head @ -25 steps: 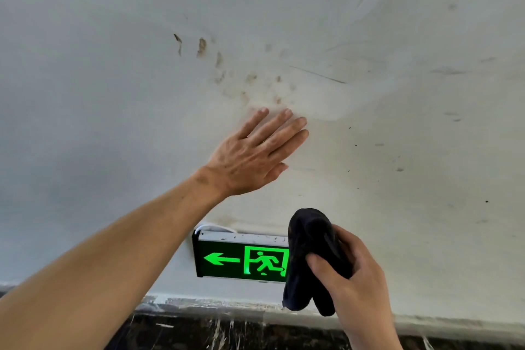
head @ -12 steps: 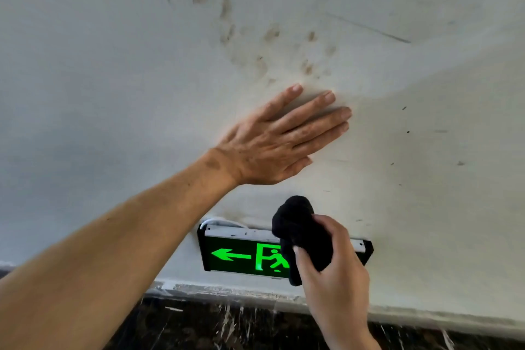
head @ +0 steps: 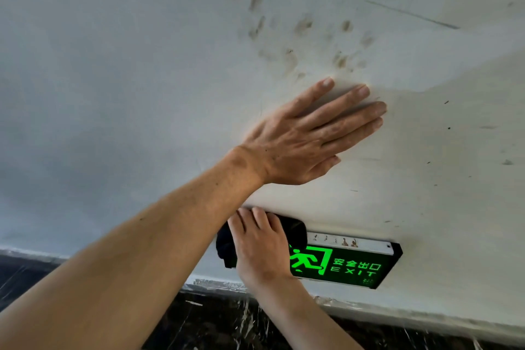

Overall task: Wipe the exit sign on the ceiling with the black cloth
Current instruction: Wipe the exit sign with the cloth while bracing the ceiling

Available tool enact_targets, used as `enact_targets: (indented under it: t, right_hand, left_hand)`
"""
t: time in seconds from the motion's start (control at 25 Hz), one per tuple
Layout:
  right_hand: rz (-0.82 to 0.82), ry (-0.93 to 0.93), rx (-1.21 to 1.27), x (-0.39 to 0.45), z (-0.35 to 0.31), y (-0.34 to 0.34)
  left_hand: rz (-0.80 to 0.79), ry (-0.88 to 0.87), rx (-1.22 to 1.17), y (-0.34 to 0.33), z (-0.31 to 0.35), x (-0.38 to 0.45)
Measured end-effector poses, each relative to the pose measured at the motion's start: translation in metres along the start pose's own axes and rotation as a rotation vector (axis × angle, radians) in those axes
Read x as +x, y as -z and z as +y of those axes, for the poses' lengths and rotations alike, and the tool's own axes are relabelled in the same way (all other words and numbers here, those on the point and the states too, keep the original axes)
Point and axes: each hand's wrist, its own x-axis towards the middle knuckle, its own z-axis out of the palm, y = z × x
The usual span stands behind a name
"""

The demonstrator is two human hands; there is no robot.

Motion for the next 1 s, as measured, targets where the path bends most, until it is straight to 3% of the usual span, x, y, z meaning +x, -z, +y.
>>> enact_targets:
  t: [0.4,1.0]
  right_hand:
    - [-0.074,0.014,-0.06,-0.001,0.005,-0.006]
    - [-0.083,-0.1,-0.018,-0.047,0.074,0.017]
  left_hand:
    - [-0.028,0.003,-0.007,0.002,-0.002,0.0]
    - [-0.032,0.013,-0.012,0.004,0.0,-0.001]
